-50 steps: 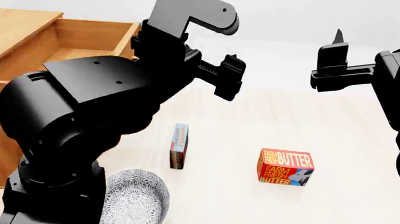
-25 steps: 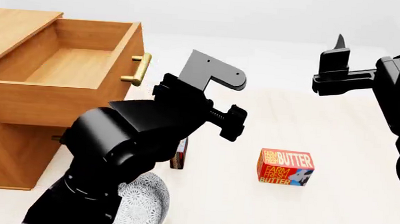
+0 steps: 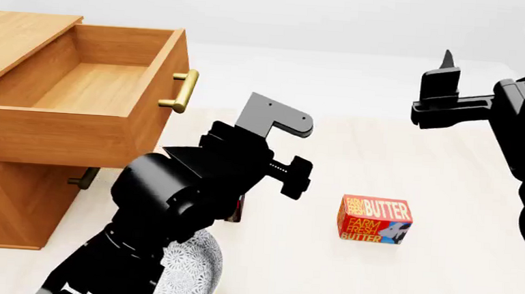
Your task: Put the chocolate pudding in the top drawer of the cabinet and close it.
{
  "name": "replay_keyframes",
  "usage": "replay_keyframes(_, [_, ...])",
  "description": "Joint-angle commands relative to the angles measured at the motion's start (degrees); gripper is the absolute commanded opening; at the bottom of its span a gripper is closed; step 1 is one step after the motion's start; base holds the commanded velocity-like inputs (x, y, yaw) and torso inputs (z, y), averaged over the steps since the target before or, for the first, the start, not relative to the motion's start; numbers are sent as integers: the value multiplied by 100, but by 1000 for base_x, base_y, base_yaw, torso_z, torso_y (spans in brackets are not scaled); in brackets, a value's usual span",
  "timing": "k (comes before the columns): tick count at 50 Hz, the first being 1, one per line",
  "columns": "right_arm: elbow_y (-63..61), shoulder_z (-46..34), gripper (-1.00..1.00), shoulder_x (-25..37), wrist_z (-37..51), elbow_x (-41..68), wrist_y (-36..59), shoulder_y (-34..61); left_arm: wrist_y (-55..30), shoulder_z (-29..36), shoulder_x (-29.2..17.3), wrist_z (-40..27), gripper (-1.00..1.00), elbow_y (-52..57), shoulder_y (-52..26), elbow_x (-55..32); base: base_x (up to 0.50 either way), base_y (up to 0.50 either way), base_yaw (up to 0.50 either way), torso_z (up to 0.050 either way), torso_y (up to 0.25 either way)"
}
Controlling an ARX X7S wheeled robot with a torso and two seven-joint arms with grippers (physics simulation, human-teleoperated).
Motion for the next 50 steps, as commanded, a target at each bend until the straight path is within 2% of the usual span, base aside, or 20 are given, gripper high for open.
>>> replay_keyframes(1, [10,-16,100,23,-35,-49,-52,-54,277,5,3,-178,100,-429,-10,-30,0,0,0,0,0])
replay_keyframes(20, [61,-93,100,-9,-74,-116,-74,-26,802,-259,-16,-660,100,-1196,-222,-63,0,0,0,0,0])
replay_keyframes(50, [185,-253,100,-114,-148,-258,-100,57,1259,-63,-179,-584,100,-1771,-290,-166,0,0,0,0,-3])
